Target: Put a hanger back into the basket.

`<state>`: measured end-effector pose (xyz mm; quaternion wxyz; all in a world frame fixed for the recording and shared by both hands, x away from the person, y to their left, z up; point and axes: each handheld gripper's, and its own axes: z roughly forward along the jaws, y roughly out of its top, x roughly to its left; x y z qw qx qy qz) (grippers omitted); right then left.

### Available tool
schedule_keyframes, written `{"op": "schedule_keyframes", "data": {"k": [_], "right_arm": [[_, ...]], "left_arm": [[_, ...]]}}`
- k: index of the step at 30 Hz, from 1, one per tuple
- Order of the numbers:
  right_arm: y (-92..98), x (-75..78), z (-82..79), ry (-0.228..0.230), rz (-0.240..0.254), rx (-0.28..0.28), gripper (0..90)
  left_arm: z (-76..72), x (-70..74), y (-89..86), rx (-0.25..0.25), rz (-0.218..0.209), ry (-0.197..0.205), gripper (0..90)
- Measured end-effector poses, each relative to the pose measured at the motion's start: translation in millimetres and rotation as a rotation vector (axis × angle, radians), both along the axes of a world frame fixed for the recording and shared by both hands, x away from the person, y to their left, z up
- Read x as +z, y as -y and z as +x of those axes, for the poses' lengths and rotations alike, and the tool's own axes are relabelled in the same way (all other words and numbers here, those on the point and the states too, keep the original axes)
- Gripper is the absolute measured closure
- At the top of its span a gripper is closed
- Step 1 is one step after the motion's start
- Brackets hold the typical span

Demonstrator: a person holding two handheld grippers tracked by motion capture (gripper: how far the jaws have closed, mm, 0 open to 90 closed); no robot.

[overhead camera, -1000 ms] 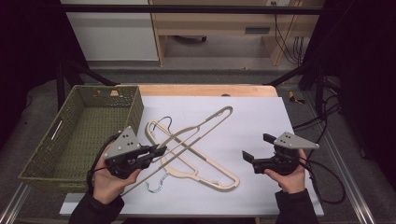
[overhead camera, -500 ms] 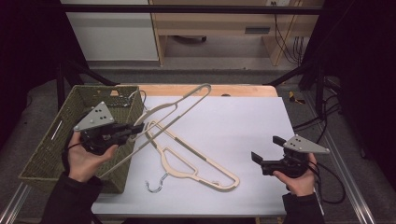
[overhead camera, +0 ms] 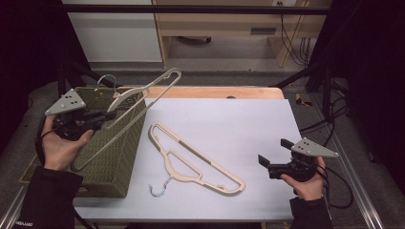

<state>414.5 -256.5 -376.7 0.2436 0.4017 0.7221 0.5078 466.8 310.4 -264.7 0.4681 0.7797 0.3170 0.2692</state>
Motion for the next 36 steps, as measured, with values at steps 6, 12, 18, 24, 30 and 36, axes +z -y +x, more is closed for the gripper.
{"op": "schedule_keyframes", "data": {"k": [6,12,18,24,30,36], "right_arm": [[0.2,0.0,-0.2,0.004,-0.002,-0.003,1.5],[0.1,-0.3,0.0,0.001,-0.004,-0.001,1.5],[0.0,-0.4,0.1,-0.002,0.0,0.001,1.6],[-0.1,-0.7,0.3,0.0,-0.003,0.002,1.5],[-0.8,-1.1,0.5,-0.003,-0.006,0.002,1.6],[-0.8,-1.5,0.5,-0.006,-0.007,0.0,1.6]], "left_arm": [[8.5,-4.7,-30.2,0.078,0.016,-0.002,86.0],[12.0,-12.6,-54.0,0.12,0.043,-0.017,85.9],[16.5,-21.4,-76.4,0.167,0.055,-0.034,85.9],[19.9,-35.3,-96.4,0.196,0.08,-0.06,85.8],[18.3,-45.7,-106.1,0.188,0.12,-0.068,85.8],[12.2,-48.4,-115.4,0.168,0.134,-0.09,85.8]]}}
